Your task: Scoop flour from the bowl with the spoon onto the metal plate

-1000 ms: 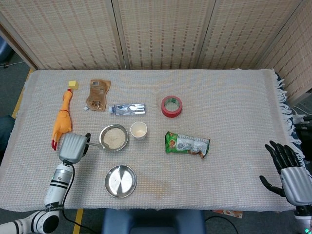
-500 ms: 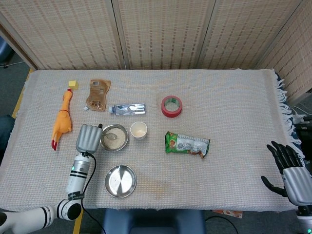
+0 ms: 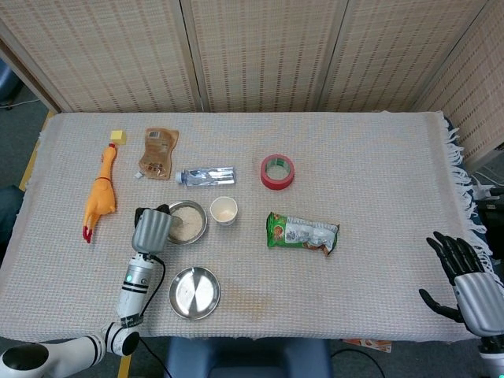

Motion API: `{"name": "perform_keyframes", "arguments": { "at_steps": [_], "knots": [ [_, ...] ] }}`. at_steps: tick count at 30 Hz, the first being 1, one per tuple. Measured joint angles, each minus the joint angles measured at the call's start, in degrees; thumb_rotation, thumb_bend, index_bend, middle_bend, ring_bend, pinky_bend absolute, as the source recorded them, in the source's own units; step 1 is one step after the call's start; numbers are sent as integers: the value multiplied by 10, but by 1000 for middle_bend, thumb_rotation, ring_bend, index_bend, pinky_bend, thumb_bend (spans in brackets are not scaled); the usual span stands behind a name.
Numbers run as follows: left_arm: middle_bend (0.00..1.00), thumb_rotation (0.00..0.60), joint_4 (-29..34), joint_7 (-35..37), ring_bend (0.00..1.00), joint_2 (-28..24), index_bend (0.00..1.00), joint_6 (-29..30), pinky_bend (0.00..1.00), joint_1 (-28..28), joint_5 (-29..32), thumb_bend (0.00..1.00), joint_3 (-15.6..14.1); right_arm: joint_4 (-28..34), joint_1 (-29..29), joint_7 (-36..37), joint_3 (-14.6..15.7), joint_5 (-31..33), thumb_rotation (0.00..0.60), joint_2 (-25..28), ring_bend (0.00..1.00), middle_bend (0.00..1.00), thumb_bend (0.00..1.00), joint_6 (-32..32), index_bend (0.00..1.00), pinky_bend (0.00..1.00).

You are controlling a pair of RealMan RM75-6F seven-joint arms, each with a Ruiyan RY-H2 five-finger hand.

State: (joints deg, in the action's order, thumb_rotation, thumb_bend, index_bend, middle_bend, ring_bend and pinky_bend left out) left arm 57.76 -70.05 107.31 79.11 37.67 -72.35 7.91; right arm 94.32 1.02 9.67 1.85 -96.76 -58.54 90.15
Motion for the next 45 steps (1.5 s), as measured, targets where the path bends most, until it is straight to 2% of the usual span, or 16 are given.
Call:
{"name": "perform_keyframes", "arguments": {
  "at_steps": [26,37,45],
  "knots": [
    [1000,600,-124,0,1000,63,592,9,1000,-17,-48,397,-20,6,6,27,15,-17,600,14,0,0,175,-12,0,0],
    [1000,600,-123,8,1000,69,593,7,1000,-24,-63,398,-22,7,6,28,16,-16,600,16,0,0,175,-13,0,0],
    [1000,600,-84,18,1000,57,595,2,1000,-27,-66,398,-16,5,8,28,16,-15,600,16,0,0,175,-15,0,0]
  ]
}}
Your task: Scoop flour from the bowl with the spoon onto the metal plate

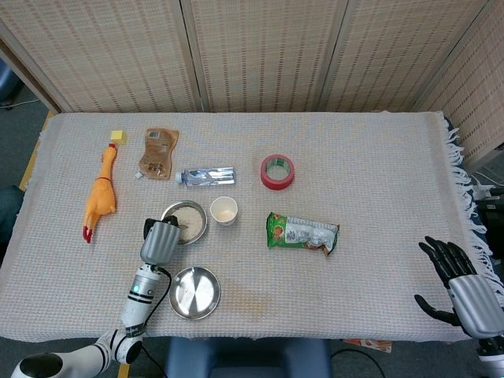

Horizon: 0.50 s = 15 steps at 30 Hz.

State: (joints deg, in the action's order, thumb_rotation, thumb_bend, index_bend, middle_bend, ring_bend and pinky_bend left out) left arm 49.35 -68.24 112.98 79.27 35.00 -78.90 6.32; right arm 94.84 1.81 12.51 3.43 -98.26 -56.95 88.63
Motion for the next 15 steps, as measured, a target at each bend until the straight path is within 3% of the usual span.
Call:
{"name": "perform_keyframes", "arguments": {
  "at_steps": [15],
  "knots": [
    [1000,600,96,19,1000,-61,656,-28,1000,-2,35,399,40,0,1,-2,0,0,600,0,0,0,175,-1,0,0]
  ]
}}
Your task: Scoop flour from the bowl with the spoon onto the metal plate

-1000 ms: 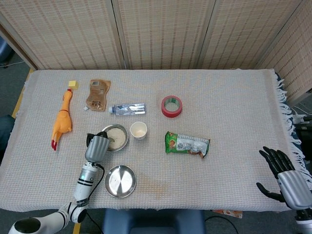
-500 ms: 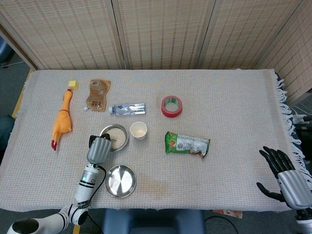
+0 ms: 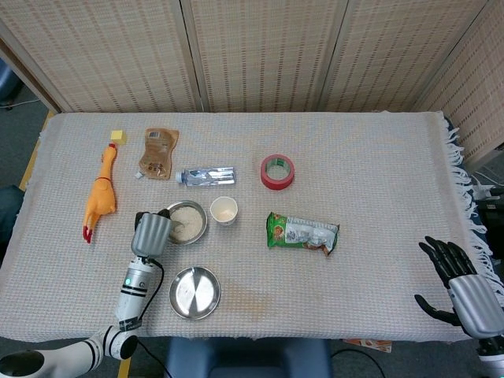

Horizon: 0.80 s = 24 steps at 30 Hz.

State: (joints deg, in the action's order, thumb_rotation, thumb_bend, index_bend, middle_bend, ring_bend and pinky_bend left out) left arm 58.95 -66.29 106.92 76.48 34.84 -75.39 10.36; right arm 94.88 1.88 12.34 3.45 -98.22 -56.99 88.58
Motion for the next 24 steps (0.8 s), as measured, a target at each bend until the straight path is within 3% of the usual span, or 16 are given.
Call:
{"name": "perform_keyframes", "arguments": {
  "at_steps": [7,17,24],
  "knots": [
    [1000,600,60,16,1000,-26,684,-23,1000,-3,38,399,19,0,1,-1,0,2,600,0,0,0,175,-3,0,0],
    [1000,600,207,49,1000,-105,708,-97,1000,-4,174,399,67,1,2,0,0,5,600,1,0,0,175,-7,0,0],
    [1000,600,251,95,1000,-141,719,-119,1000,4,220,398,81,3,3,-3,0,7,600,1,0,0,175,-9,0,0]
  ]
}}
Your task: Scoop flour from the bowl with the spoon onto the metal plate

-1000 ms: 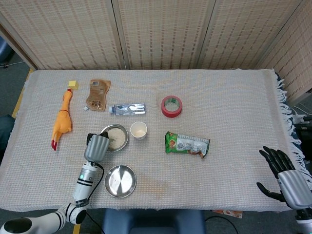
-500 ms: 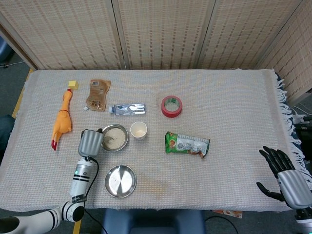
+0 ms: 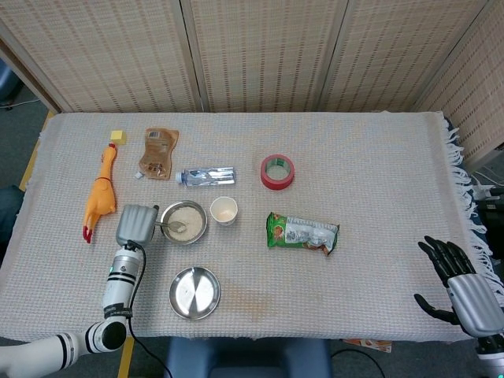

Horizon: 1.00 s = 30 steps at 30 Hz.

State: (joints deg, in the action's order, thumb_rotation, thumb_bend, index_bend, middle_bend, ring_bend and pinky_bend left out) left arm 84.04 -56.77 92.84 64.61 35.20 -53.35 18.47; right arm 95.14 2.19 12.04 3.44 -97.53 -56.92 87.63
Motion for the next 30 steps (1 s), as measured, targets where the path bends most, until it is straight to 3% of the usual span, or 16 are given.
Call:
{"name": "perform_keyframes", "arguments": {
  "at_steps": [17,30],
  "knots": [
    [1000,600,121,76,1000,-93,722,-32,1000,43,149,400,40,2,1,-1,0,5,600,1,0,0,175,-4,0,0],
    [1000,600,133,47,1000,-68,726,30,1000,122,181,399,35,2,2,0,0,5,600,2,0,0,175,-6,0,0]
  ]
}}
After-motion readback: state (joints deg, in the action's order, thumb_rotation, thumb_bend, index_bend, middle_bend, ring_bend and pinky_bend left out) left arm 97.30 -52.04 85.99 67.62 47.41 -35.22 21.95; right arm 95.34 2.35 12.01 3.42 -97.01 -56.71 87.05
